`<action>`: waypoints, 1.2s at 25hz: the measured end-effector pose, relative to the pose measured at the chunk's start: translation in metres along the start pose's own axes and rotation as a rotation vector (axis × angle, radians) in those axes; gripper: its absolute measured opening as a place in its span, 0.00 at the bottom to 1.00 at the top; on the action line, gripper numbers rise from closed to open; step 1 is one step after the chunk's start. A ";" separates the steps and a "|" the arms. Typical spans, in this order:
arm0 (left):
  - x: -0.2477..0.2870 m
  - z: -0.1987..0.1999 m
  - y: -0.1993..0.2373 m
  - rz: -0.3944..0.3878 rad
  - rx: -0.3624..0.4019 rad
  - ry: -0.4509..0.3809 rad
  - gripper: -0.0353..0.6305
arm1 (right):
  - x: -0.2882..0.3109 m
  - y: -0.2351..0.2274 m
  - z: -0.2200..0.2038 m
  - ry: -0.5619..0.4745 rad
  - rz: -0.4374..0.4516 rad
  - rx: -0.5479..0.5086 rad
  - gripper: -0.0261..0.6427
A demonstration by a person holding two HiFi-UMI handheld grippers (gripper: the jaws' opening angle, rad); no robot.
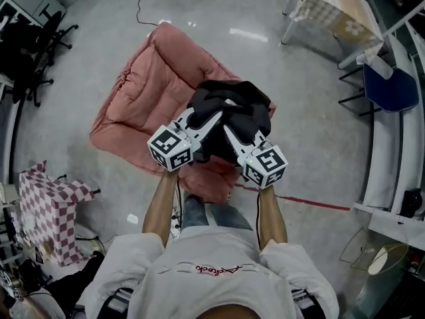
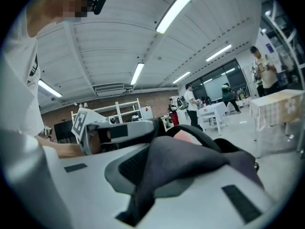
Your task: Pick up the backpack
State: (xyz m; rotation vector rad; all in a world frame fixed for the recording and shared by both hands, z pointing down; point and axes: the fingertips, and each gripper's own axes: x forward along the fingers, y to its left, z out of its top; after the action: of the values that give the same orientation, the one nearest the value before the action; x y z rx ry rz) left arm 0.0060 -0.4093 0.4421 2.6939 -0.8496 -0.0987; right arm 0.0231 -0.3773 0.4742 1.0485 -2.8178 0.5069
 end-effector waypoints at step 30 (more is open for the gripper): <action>-0.119 0.058 -0.131 0.111 0.094 -0.095 0.13 | -0.085 0.147 0.048 -0.077 0.060 -0.083 0.11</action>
State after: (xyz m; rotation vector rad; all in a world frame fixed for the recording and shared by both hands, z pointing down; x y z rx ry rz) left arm -0.0288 -0.2558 0.3421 2.7405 -1.0560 -0.1665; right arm -0.0065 -0.2364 0.3712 0.9918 -2.9164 0.3584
